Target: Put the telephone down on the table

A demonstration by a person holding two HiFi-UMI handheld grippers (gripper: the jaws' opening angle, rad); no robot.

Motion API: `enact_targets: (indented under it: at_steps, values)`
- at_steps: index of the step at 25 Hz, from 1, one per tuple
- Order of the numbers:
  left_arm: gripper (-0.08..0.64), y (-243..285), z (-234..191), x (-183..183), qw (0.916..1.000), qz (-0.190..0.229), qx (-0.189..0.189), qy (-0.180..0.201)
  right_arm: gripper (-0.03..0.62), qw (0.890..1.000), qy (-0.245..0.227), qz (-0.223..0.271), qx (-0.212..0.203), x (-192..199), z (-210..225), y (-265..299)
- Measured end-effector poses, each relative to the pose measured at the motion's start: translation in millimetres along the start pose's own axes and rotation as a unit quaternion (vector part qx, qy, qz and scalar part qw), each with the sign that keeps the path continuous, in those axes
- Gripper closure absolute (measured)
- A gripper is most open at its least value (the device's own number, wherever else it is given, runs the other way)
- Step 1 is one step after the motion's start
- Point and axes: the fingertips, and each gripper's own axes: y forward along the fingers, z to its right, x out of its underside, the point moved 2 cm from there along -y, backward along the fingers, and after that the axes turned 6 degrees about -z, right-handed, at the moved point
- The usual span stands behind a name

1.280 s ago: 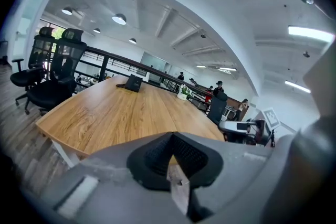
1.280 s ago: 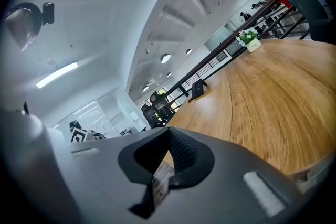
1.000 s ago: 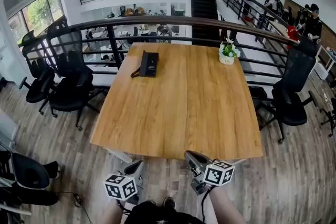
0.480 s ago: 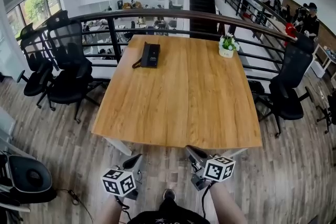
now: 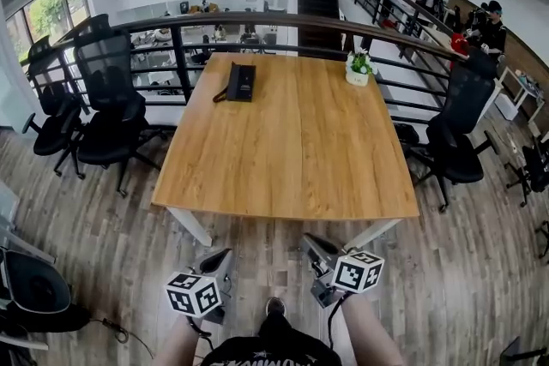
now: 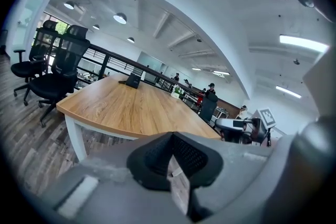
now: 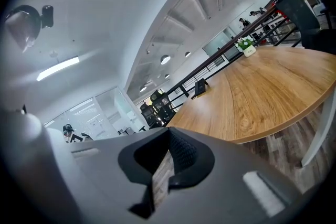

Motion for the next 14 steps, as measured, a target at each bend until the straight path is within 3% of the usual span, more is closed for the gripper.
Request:
enact_targets:
  at_steps: [14]
  values:
    - [0.558,-63.6,10.9,26.4,0.9997,0.009,0.016,0.017,0.594,1.000,-0.011,0.010,0.012,38.1,-55.8,-32.8]
